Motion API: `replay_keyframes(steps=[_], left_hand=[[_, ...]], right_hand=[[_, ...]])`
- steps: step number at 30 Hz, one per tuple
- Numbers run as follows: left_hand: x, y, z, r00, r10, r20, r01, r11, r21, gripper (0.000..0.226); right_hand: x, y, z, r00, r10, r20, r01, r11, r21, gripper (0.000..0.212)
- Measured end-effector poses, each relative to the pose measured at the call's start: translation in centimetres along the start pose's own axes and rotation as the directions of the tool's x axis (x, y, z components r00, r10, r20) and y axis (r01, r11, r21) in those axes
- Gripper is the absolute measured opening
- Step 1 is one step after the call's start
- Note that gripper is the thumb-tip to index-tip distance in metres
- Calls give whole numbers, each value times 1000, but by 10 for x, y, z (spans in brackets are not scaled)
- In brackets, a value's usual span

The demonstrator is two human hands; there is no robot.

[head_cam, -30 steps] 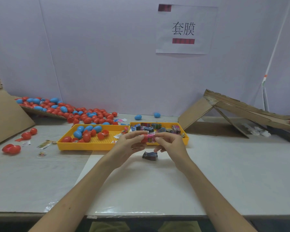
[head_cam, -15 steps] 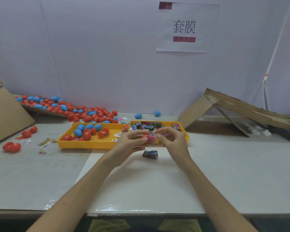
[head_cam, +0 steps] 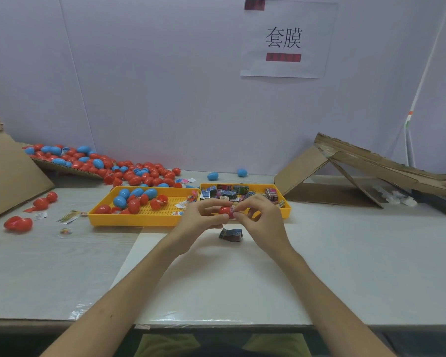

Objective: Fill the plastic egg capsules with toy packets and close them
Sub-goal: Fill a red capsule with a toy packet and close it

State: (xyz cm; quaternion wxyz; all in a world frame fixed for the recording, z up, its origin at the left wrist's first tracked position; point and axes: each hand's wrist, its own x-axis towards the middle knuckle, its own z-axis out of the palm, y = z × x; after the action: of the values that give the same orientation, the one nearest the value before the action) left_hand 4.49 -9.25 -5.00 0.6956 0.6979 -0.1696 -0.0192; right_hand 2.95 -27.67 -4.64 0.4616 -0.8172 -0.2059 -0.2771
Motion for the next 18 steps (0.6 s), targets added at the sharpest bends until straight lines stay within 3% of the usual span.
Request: replay_keyframes(steps=[9, 18], left_hand=[[0, -1, 2, 998, 42, -43, -37, 992, 118, 26], [-1, 0, 2, 999, 32, -22, -31, 998, 48, 25]], right_hand=[[-1, 1, 1, 999, -39, 20, 40, 998, -46, 9], [-1, 3, 3, 999, -42, 22, 43, 998, -48, 11]])
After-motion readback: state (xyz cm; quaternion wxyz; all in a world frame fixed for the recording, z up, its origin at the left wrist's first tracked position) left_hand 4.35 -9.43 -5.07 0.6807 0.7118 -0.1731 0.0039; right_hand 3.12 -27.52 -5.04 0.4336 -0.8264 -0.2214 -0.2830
